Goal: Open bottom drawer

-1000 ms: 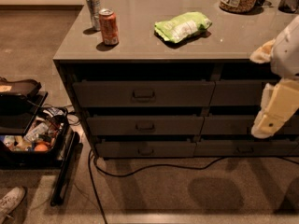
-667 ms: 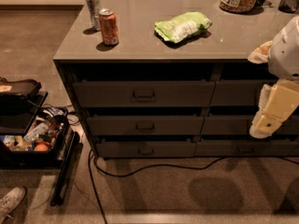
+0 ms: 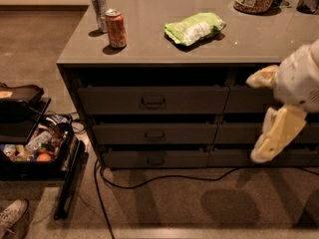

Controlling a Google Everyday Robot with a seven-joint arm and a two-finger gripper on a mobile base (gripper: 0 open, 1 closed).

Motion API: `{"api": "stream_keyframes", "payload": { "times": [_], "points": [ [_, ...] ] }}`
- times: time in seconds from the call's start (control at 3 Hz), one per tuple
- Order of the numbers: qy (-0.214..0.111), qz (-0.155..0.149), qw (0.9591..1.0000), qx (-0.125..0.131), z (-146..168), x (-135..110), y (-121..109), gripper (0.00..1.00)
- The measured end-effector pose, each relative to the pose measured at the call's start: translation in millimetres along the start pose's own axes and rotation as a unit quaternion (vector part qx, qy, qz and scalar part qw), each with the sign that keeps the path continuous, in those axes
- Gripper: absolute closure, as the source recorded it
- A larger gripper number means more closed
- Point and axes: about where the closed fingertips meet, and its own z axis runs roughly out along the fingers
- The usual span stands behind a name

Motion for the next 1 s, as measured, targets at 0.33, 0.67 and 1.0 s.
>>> {"api": "stream_keyframes", "payload": {
  "times": [0.33, 0.67, 1.0],
  "points": [
    [-0.105, 0.014, 0.9937, -0.037, 53, 8, 5, 0.00],
    [-0.147, 0.022, 0.9877, -0.048, 55, -2, 6, 0.00],
    [-0.147, 0.022, 0.9878, -0.048, 55, -3, 6, 0.00]
  ]
}}
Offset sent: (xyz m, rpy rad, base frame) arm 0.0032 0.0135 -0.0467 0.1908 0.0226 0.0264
